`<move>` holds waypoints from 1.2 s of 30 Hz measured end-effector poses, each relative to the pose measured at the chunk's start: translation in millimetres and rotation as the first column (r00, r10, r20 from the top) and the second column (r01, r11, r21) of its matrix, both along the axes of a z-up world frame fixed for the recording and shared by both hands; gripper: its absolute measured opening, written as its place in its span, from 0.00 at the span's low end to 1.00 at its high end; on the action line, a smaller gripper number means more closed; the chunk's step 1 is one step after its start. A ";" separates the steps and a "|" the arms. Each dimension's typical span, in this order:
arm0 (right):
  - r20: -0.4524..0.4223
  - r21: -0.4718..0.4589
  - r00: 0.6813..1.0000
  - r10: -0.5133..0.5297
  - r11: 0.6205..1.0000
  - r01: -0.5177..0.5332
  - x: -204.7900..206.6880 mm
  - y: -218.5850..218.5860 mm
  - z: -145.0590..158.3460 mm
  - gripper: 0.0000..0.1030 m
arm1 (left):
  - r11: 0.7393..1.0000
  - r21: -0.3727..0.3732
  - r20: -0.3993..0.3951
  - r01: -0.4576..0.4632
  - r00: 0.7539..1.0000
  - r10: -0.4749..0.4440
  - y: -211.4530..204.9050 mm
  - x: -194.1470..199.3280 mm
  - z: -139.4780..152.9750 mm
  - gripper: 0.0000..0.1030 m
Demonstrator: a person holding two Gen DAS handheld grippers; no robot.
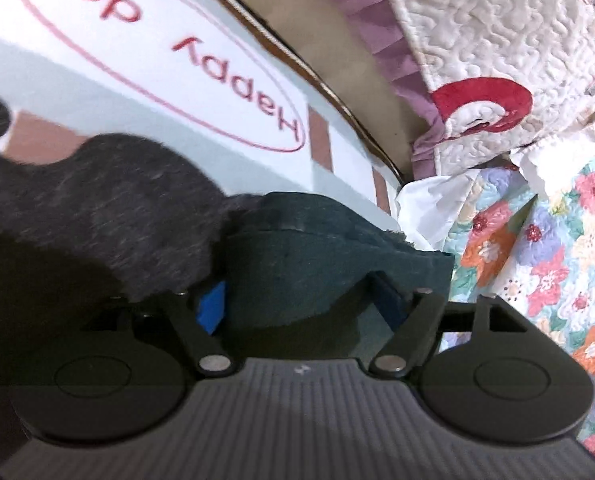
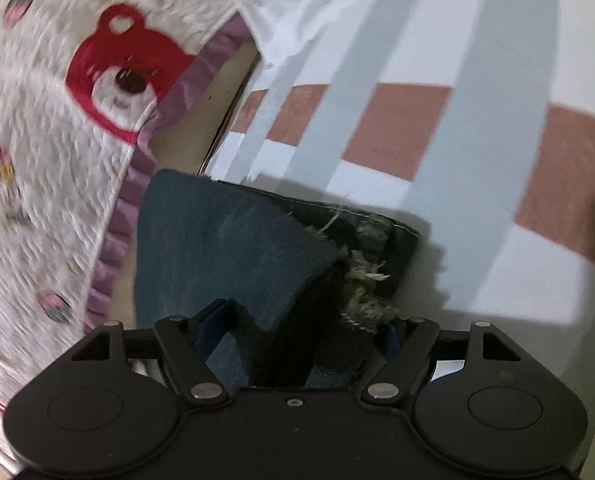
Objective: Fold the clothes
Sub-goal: 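Grasp the folded jeans with the right gripper while the left gripper grasps the other end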
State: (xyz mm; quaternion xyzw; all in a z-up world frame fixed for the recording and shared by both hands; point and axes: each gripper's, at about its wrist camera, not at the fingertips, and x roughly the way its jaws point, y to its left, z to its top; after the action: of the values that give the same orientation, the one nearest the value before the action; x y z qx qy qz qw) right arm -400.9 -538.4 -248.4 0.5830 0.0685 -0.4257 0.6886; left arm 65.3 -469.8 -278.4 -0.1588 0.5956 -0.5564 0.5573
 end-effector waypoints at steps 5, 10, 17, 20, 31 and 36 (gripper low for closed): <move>-0.143 -0.166 0.989 0.031 0.985 -0.054 12.7 14.6 11.1 0.55 | 0.995 -0.071 -0.103 -0.066 0.993 0.058 18.2 6.2 -10.1 0.34; -0.429 -0.383 0.901 0.063 0.891 -0.244 49.6 38.8 44.6 0.43 | 0.993 -0.114 0.038 -0.023 0.999 0.028 29.8 -3.2 12.3 0.24; -0.403 -0.393 0.904 0.146 0.864 -0.315 59.4 38.6 65.1 0.39 | 0.989 -0.149 0.054 0.003 0.999 0.005 82.5 18.7 54.2 0.22; -0.378 -0.394 0.898 0.226 0.838 -0.377 78.8 42.5 72.3 0.39 | 0.994 -0.109 0.092 -0.029 0.995 0.039 114.3 32.2 60.9 0.22; -0.264 -0.248 0.899 0.349 0.876 -0.413 108.3 36.4 48.2 0.46 | 0.998 0.055 0.236 -0.019 0.972 0.005 143.3 34.6 47.3 0.41; -0.212 -0.182 0.923 0.321 0.915 -0.360 96.4 36.6 39.2 0.52 | 0.986 0.119 0.401 0.117 0.903 -0.155 135.5 7.6 56.8 0.51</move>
State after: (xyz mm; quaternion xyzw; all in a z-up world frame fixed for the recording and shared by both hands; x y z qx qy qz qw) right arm -304.5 -501.8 -209.3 0.4431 0.1834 -0.3539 0.8030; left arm 72.8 -334.3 -221.6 0.0287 0.5004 -0.5868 0.6359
